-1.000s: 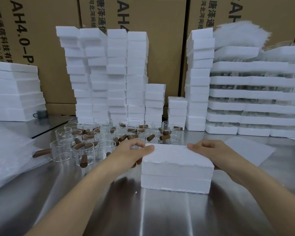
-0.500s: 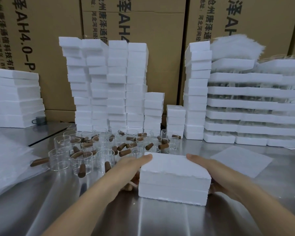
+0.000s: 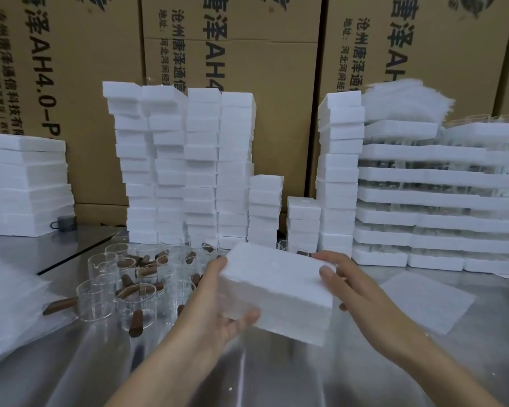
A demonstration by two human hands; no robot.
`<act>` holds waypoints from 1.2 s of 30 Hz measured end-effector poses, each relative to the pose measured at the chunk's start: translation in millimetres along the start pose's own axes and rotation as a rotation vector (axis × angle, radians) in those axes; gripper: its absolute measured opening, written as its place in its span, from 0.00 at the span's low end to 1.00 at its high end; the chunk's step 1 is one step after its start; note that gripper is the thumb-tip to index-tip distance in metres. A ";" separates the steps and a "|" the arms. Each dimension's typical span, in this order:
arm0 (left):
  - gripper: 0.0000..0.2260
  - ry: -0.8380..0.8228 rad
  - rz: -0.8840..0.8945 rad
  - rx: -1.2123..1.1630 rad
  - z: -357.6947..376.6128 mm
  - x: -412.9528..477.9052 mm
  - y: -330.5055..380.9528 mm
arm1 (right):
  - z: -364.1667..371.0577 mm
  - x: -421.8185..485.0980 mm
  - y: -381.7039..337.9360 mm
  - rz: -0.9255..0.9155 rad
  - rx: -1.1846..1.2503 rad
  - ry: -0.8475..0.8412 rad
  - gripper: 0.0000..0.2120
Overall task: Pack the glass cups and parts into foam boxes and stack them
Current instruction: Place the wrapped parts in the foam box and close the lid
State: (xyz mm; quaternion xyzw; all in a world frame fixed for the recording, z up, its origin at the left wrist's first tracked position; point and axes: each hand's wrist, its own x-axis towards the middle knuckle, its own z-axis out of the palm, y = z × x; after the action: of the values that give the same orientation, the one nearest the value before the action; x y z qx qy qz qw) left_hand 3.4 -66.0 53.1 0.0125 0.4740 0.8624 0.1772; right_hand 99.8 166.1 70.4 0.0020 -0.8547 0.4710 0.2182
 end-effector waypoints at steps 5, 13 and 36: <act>0.20 0.006 -0.014 -0.030 1.6 3.3 -2.0 | -1.6 -7.1 -4.5 -0.117 -0.108 -0.099 0.44; 0.23 0.031 -0.099 -0.037 10.0 8.3 -6.7 | -0.4 1.3 8.1 -0.074 -0.172 -0.069 0.46; 0.29 -0.143 -0.340 -0.308 18.1 25.3 3.3 | -40.8 18.5 16.5 -0.083 0.023 0.060 0.47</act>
State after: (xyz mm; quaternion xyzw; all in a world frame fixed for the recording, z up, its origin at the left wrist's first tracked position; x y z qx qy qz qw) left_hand -17.8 -44.9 62.1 -0.0335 0.3183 0.8792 0.3529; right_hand 94.8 211.8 82.9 0.0256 -0.8414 0.4714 0.2630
